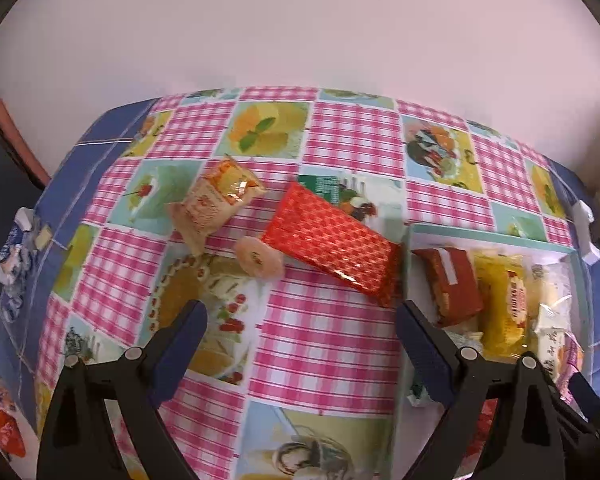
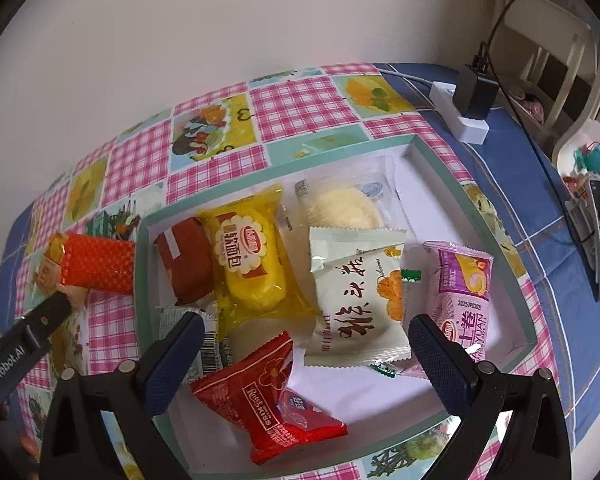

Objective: Organize snacks
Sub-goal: 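Move both grippers back over the remaining snacks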

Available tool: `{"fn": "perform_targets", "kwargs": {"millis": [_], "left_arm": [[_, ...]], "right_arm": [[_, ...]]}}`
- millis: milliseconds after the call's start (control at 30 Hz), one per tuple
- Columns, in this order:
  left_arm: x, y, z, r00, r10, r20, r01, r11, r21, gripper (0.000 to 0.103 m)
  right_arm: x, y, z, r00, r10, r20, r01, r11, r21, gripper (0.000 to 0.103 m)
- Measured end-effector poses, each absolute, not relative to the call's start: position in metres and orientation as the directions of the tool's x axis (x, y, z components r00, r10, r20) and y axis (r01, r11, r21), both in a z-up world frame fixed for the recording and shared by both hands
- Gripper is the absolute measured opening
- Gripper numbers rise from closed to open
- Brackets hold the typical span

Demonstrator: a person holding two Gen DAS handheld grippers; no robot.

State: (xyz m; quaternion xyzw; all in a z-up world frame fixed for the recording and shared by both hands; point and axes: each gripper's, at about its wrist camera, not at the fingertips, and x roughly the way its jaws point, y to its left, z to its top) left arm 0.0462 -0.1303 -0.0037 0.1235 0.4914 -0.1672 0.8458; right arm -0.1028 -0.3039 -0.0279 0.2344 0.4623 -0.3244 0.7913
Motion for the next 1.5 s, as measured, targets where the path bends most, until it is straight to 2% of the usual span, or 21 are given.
{"fn": "perform_targets", "kwargs": {"millis": [533,767,1500], "left_arm": [[0.077,-0.094,-0.006,0.425,-0.105,-0.899,0.301,0.953,0.031,0.095],[0.097,-0.065,-0.019,0.363,-0.021,-0.931,0.223,0.973,0.065,0.095],[0.133,0.013,-0.021,0.311,-0.013,-0.95,0.062,0.998,0.006,0.095]], "right_arm": [[-0.088,-0.287,-0.032,0.365,-0.303,-0.88,0.716,0.696,0.057,0.103],[-0.072,-0.263,-0.027,0.393,-0.296,-0.871,0.662,0.748,0.045,0.103],[-0.029,-0.193,-0.034,0.411,-0.222,-0.884,0.508,0.861,0.02,0.103]]}}
